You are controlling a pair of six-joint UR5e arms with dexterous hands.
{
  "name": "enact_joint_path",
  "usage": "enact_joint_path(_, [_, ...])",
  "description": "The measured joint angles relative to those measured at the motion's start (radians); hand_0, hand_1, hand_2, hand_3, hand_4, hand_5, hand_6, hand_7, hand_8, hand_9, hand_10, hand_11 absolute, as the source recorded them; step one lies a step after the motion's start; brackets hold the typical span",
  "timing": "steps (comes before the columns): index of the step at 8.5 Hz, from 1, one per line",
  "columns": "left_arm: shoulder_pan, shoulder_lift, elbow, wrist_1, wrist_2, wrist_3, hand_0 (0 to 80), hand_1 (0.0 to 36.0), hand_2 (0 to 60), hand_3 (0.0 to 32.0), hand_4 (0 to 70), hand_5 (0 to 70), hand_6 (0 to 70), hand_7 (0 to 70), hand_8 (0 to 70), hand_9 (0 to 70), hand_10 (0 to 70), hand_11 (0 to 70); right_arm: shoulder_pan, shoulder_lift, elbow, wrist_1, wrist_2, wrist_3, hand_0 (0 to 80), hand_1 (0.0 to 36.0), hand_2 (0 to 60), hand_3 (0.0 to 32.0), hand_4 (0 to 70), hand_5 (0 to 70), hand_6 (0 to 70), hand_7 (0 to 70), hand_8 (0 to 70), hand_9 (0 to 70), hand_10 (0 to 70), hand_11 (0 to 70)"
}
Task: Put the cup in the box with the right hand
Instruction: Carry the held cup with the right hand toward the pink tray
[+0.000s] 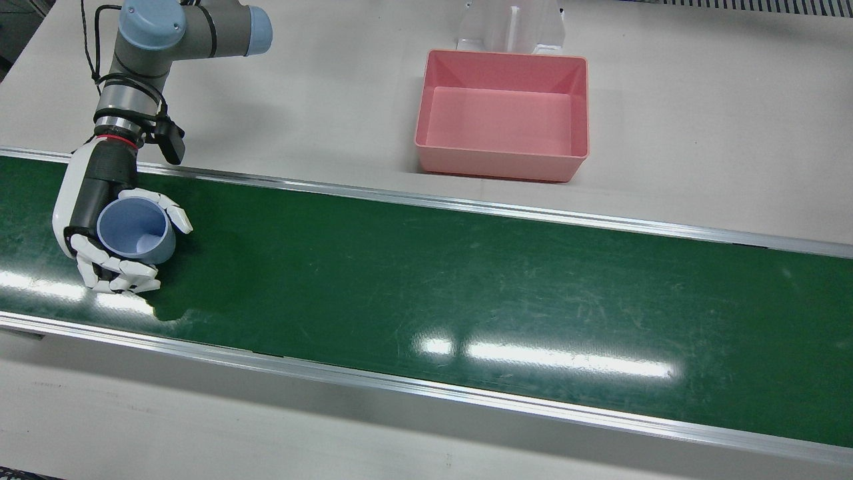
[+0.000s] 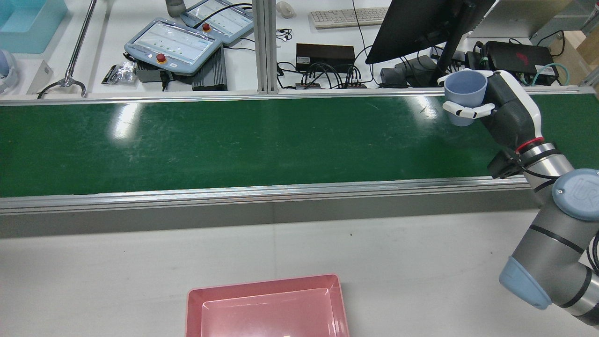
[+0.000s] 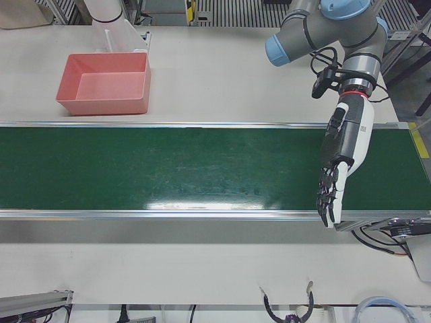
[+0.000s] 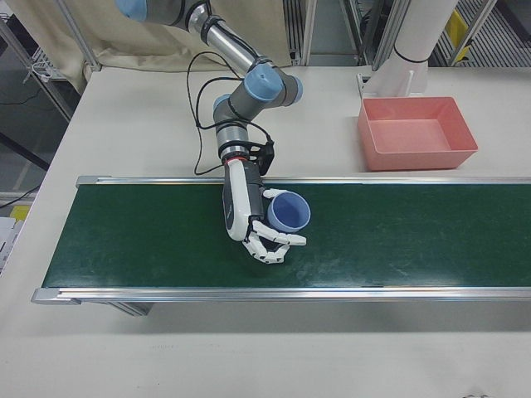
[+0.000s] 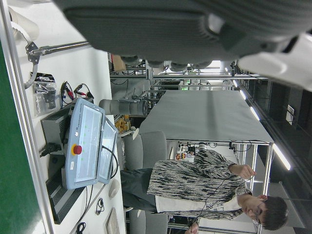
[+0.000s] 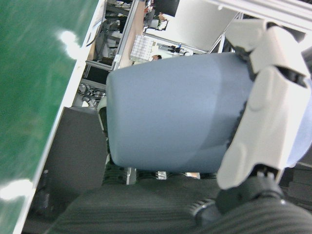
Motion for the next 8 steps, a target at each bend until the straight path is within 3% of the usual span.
enact_joint_path(2, [0.000, 0.000, 0.001, -0.001, 0.000, 0.000, 0.0, 0.0, 0.0, 0.0, 0.0, 0.0, 0.0, 0.0, 0.0, 0.0, 0.0, 0.0, -0.030, -0.007, 0.165, -0.004, -0.001, -0.077, 57.6, 36.0, 60.0, 0.0, 70.0, 15.7, 33.2, 70.0, 59.0, 70.0, 43.3, 61.9])
enact_joint_path(4, [0.000, 0.001, 0.000, -0.001, 0.000, -0.001, 0.0, 0.0, 0.0, 0.0, 0.0, 0.0, 0.0, 0.0, 0.0, 0.0, 0.0, 0.0, -0.150, -0.008, 0.346, -0.026, 0.009, -0.201, 56.3, 35.8, 60.0, 0.0, 70.0, 15.3, 33.5, 70.0, 59.6, 70.0, 44.1, 62.8])
enact_joint_path(6, [0.000, 0.001, 0.000, 0.000, 0.000, 0.000, 0.0, 0.0, 0.0, 0.0, 0.0, 0.0, 0.0, 0.0, 0.0, 0.0, 0.0, 0.0, -0.366, -0.004, 0.484, -0.040, 0.076, -0.358, 56.0, 34.7, 60.0, 0.0, 70.0, 15.0, 32.2, 70.0, 58.0, 70.0, 43.0, 61.3])
enact_joint_path(8, [0.000, 0.001, 0.000, 0.000, 0.000, 0.000, 0.0, 0.0, 0.0, 0.0, 0.0, 0.0, 0.0, 0.0, 0.0, 0.0, 0.0, 0.0, -0.627, 0.018, 0.530, -0.035, 0.169, -0.517, 53.9, 33.5, 60.0, 0.0, 70.0, 14.9, 30.8, 70.0, 57.0, 70.0, 43.4, 61.9])
